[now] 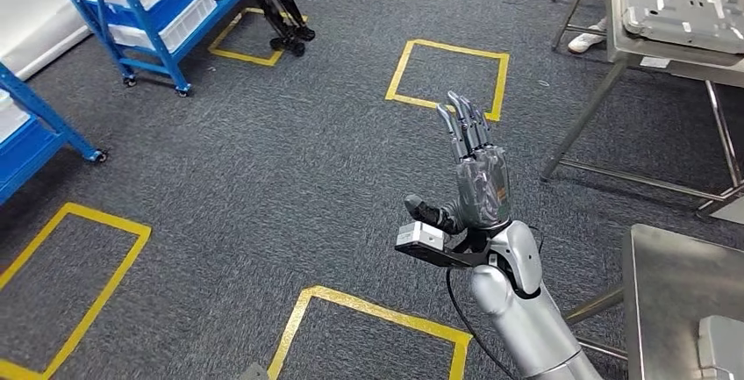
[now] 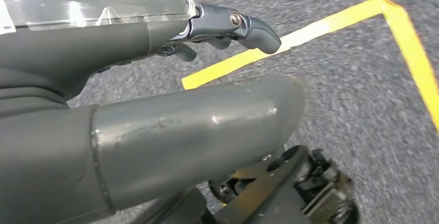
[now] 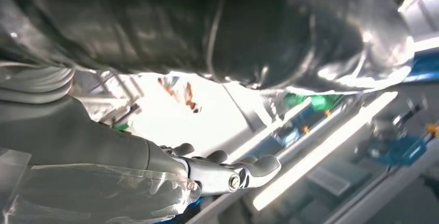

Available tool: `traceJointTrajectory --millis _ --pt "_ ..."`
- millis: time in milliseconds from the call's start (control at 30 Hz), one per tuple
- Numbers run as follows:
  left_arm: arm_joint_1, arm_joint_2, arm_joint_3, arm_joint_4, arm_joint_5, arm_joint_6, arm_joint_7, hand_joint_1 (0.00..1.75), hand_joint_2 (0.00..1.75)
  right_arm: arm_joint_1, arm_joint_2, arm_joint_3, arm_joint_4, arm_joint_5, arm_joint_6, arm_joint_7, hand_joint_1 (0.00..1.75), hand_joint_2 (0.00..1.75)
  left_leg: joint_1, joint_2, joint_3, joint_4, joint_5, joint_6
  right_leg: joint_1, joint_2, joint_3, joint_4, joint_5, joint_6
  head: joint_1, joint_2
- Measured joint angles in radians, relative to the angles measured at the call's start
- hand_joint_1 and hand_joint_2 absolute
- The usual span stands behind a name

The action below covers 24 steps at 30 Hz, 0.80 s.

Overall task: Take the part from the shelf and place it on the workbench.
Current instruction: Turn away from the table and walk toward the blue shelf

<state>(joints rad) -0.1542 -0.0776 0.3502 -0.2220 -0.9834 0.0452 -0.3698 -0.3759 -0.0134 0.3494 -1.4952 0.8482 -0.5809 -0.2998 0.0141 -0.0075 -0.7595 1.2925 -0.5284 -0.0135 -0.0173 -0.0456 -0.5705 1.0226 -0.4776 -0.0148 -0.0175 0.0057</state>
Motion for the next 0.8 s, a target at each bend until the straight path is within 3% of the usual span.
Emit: traceJointTrajectory --millis 33,100,167,200,267,333,400,467,500,533,567,633,700,767,800 --pt "0.001 0.0 0.0 0.0 -0.001 0.0 0.0 0.0 0.0 0.0 0.0 -0.001 0.006 0.0 0.0 0.0 0.0 0.0 0.0 0.005 0.019 -0.034 0.024 0.001 0.0 -0.012 0.001 0.001 -0.002 0.001 0.0 0.0" --pt "-0.001 0.002 0.0 0.0 -0.003 -0.001 0.001 0.0 0.0 0.0 0.0 -0.004 0.016 0.0 -0.001 0.0 0.0 0.0 -0.005 0.039 0.093 -0.166 0.08 0.006 0.003 -0.035 0.005 0.003 -0.007 0.006 0.0 0.0" --pt "-0.004 0.004 0.0 0.0 -0.003 -0.001 0.0 0.0 0.0 0.0 0.0 -0.008 0.024 0.001 -0.002 0.0 0.0 0.0 -0.012 0.068 0.138 -0.252 0.099 0.015 0.01 -0.053 0.008 0.004 -0.012 0.016 0.001 0.0" --pt "-0.004 0.004 0.0 0.0 -0.003 -0.001 0.0 0.0 0.0 0.0 0.001 -0.01 0.029 0.001 -0.003 0.001 0.0 0.0 -0.016 0.069 0.141 -0.262 0.096 0.02 0.013 -0.063 0.01 0.004 -0.014 0.021 0.002 0.0" --pt "0.0 0.003 0.0 0.0 -0.003 0.0 0.0 0.0 0.0 0.0 0.002 -0.012 0.037 0.001 -0.006 0.001 0.0 0.0 -0.014 0.048 0.14 -0.268 0.099 0.032 0.013 -0.077 0.014 0.002 -0.018 0.031 0.002 0.0" --pt "0.003 0.004 0.0 0.0 -0.003 0.0 -0.001 0.0 0.0 0.001 0.003 -0.014 0.045 0.002 -0.008 0.001 0.0 0.0 -0.01 0.028 0.143 -0.277 0.105 0.045 0.008 -0.036 0.004 0.034 -0.045 0.041 0.002 0.0" --pt "0.001 0.004 0.0 0.0 -0.003 0.0 -0.001 0.0 0.0 0.005 0.003 -0.017 0.055 0.003 -0.011 0.001 0.0 0.0 -0.009 0.008 0.144 -0.28 0.108 0.052 0.004 0.022 -0.044 0.138 -0.104 0.046 0.003 0.0" --pt "0.0 0.004 0.0 0.0 -0.003 0.001 -0.002 0.0 0.0 0.016 0.003 -0.022 0.07 0.003 -0.012 0.001 0.0 0.0 -0.011 -0.018 0.142 -0.279 0.109 0.055 0.004 0.04 -0.103 0.251 -0.143 0.045 0.003 0.0" --pt "0.002 0.004 0.0 0.0 -0.003 0.001 -0.002 0.0 0.0 0.022 0.003 -0.025 0.08 0.002 -0.013 0.001 0.0 0.0 -0.012 -0.032 0.142 -0.278 0.109 0.056 0.005 0.042 -0.115 0.268 -0.136 0.044 0.003 0.0" --pt "0.004 0.004 0.0 0.0 -0.003 0.001 -0.002 0.0 0.0 0.027 0.003 -0.027 0.09 0.0 -0.014 0.0 0.0 0.0 -0.012 -0.047 0.142 -0.276 0.109 0.056 0.005 0.045 -0.109 0.246 -0.109 0.041 0.003 0.0" --pt "0.006 0.004 0.0 0.0 -0.002 0.001 -0.002 0.0 0.0 0.031 0.003 -0.03 0.1 -0.002 -0.016 -0.001 0.0 0.0 -0.012 -0.061 0.143 -0.275 0.109 0.055 0.005 0.051 -0.088 0.192 -0.07 0.037 0.003 0.0" --pt "0.009 0.004 0.0 0.0 -0.002 0.001 -0.002 0.0 0.0 0.034 0.004 -0.034 0.123 -0.006 -0.024 -0.011 0.0 0.0 -0.012 -0.085 0.14 -0.272 0.109 0.052 0.003 0.091 -0.034 0.066 -0.012 0.026 0.003 0.0" --pt "0.011 0.003 0.0 0.0 -0.001 0.001 -0.002 0.0 0.0 0.039 0.008 -0.038 0.152 -0.009 -0.036 -0.028 0.0 0.0 -0.008 -0.106 0.133 -0.272 0.112 0.042 0.006 0.118 -0.011 0.011 -0.001 0.02 0.003 0.0" --pt "0.016 0.004 0.0 0.0 -0.001 0.001 -0.003 0.0 0.0 0.046 0.017 -0.039 0.187 -0.01 -0.045 -0.046 0.0 0.0 -0.003 -0.123 0.129 -0.275 0.117 0.028 0.007 0.102 -0.006 0.002 0.002 0.015 0.003 0.0" --pt "0.019 0.004 0.0 0.0 0.0 0.002 -0.004 0.0 0.0 0.048 0.022 -0.039 0.205 -0.01 -0.048 -0.053 0.0 0.0 -0.004 -0.113 0.128 -0.272 0.113 0.022 0.006 0.091 -0.001 -0.005 0.004 0.01 0.003 0.0"
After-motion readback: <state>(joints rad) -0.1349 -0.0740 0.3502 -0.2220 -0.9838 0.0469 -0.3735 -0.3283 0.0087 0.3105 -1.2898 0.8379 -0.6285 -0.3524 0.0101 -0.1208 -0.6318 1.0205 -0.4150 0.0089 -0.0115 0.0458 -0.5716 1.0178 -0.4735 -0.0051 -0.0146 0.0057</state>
